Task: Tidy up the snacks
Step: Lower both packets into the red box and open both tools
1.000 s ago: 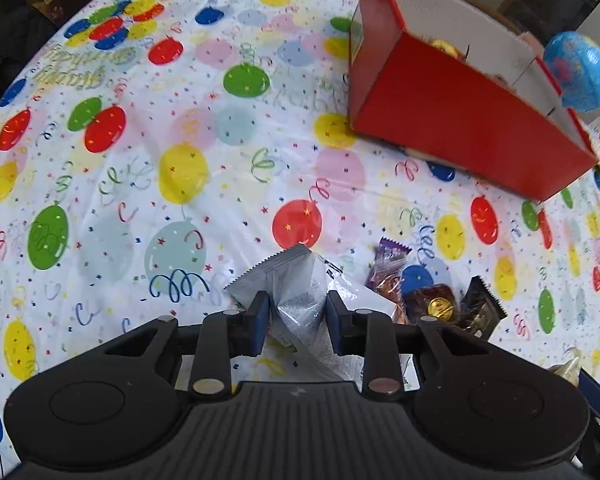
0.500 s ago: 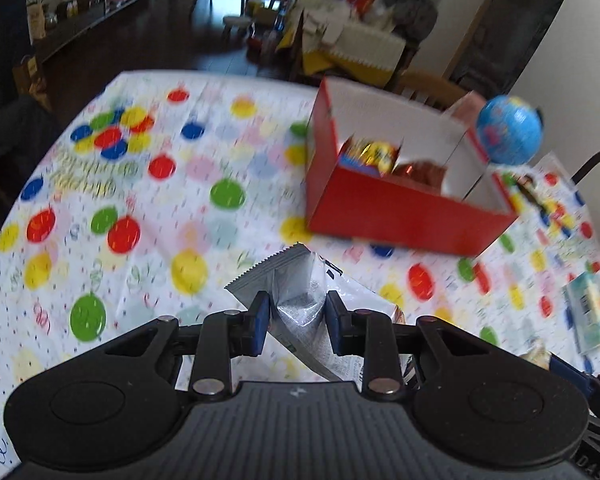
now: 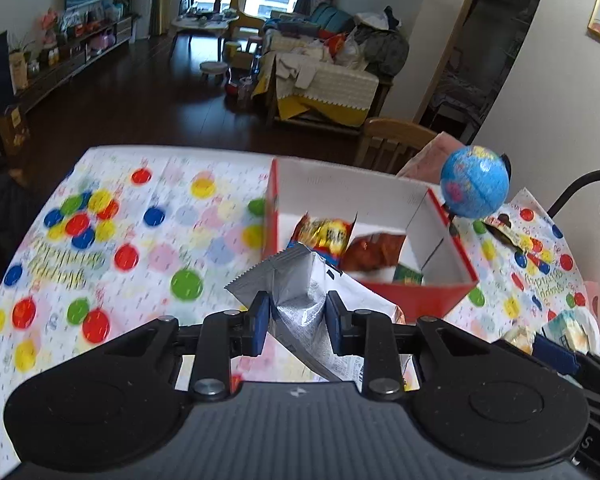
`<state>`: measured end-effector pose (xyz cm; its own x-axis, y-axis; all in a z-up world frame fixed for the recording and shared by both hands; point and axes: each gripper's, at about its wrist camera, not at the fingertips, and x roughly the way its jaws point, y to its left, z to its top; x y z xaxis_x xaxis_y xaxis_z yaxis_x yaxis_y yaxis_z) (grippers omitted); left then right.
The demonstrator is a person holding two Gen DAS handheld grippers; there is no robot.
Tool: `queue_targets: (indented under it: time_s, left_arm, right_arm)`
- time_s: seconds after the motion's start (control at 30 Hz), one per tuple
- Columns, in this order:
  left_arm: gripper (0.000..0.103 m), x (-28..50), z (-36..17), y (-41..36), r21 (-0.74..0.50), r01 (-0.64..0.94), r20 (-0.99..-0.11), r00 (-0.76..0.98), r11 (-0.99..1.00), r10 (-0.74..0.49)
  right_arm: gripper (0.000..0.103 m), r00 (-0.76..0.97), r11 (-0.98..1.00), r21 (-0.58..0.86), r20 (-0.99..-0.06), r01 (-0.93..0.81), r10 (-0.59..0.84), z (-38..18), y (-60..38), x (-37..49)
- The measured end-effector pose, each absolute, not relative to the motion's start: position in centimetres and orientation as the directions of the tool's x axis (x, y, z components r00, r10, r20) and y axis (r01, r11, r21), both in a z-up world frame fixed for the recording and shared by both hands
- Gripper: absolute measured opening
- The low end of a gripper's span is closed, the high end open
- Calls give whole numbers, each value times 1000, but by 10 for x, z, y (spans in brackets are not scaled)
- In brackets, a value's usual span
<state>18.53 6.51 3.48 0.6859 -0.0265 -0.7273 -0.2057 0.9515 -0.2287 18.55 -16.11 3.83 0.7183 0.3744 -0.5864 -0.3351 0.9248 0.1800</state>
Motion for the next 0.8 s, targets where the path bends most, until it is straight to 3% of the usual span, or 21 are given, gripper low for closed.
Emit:
queue_targets:
  time_s: [0.33, 0.5, 0.8]
  left_arm:
    - [29, 263, 44, 45, -154, -220, -711, 702, 963, 46]
    - [29, 299, 30, 36, -81, -238, -716, 689, 968, 110]
    - [29, 347, -17, 16, -30, -218, -776, 620, 975, 115]
  right_arm:
    - [49, 727, 928, 144, -584, -344, 361, 40, -168, 272]
    - [49, 712, 929, 121, -611, -349, 347, 22, -164, 312]
    - [49, 646, 925, 112, -686, -362, 336, -22, -159, 352]
